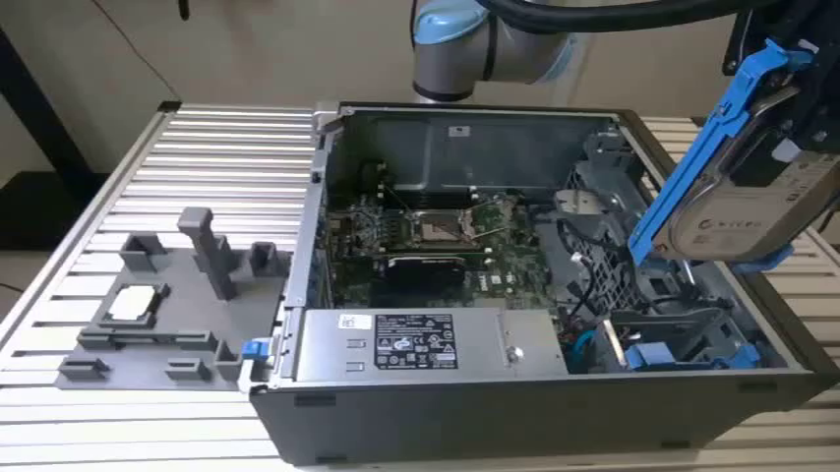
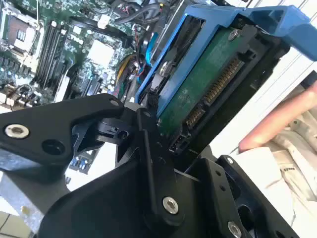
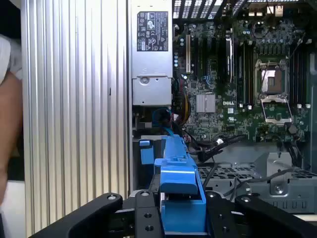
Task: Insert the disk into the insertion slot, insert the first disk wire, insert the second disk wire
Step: 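Insert the disk into the insertion slot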
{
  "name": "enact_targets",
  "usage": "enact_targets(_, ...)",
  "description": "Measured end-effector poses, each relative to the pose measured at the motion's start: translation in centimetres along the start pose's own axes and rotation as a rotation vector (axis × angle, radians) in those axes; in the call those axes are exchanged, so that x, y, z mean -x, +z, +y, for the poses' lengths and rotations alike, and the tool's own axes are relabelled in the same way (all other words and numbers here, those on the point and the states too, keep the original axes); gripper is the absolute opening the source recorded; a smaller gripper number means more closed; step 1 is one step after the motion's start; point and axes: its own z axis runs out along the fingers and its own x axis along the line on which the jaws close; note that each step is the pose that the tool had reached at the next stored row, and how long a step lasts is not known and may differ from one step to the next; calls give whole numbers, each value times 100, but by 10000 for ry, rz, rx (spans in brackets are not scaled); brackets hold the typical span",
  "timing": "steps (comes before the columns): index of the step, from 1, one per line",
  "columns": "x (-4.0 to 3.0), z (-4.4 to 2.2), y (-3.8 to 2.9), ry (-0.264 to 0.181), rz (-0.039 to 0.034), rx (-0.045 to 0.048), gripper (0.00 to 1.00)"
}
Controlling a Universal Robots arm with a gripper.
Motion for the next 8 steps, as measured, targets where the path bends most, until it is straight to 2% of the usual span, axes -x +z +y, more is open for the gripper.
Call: enact_targets(8,0,-1,15,0,0,0,33)
